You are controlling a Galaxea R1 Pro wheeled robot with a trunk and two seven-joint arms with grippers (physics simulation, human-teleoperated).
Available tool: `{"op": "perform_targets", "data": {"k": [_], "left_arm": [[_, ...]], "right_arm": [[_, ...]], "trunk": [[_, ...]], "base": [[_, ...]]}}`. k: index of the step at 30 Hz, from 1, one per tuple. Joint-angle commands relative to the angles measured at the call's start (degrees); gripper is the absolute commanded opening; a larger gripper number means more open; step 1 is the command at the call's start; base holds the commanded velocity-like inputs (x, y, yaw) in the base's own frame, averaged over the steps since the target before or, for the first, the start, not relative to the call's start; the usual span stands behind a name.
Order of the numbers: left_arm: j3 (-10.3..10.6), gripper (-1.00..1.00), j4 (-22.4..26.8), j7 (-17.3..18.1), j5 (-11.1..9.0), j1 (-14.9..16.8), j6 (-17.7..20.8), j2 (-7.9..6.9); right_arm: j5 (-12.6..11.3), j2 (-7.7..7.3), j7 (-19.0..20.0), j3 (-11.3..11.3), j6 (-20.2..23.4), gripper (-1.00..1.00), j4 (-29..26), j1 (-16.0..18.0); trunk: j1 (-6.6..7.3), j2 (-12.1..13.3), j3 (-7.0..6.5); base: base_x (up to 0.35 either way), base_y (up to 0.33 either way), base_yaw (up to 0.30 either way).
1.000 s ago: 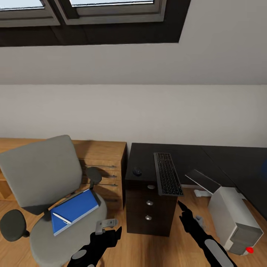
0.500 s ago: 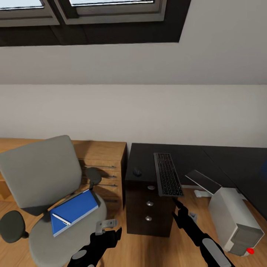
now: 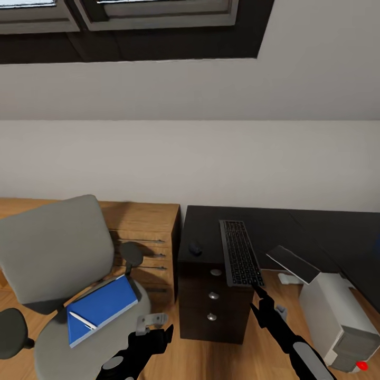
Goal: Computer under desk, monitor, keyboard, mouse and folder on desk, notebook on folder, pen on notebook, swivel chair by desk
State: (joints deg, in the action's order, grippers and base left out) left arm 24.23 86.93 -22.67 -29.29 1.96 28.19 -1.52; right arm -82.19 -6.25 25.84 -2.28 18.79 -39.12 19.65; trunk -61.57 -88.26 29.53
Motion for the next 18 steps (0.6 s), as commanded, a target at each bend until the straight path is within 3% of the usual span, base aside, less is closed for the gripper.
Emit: {"op": "perform_targets", "data": {"k": [1,18], "left_arm": [[0.13,1.00,0.01,-0.56,-0.60,0.06,0.07,-0.06],[0.13,1.00,-0.11,-0.53,-0.54,0.06,0.03,-0.06]], "right_arm": [[-0.52,0.01,-0.07,-0.22,0.54,1.00,0.24,0.04],[-0.51,0.01,-0.95,-0.36,0.44,1.00,0.65,0.04]], "trunk": [[-0.01,-0.03,0.06],[-0.01,-0.03,0.06]], "base": [[0.096,0.000,0.000],[0.085,0.000,0.000]]}}
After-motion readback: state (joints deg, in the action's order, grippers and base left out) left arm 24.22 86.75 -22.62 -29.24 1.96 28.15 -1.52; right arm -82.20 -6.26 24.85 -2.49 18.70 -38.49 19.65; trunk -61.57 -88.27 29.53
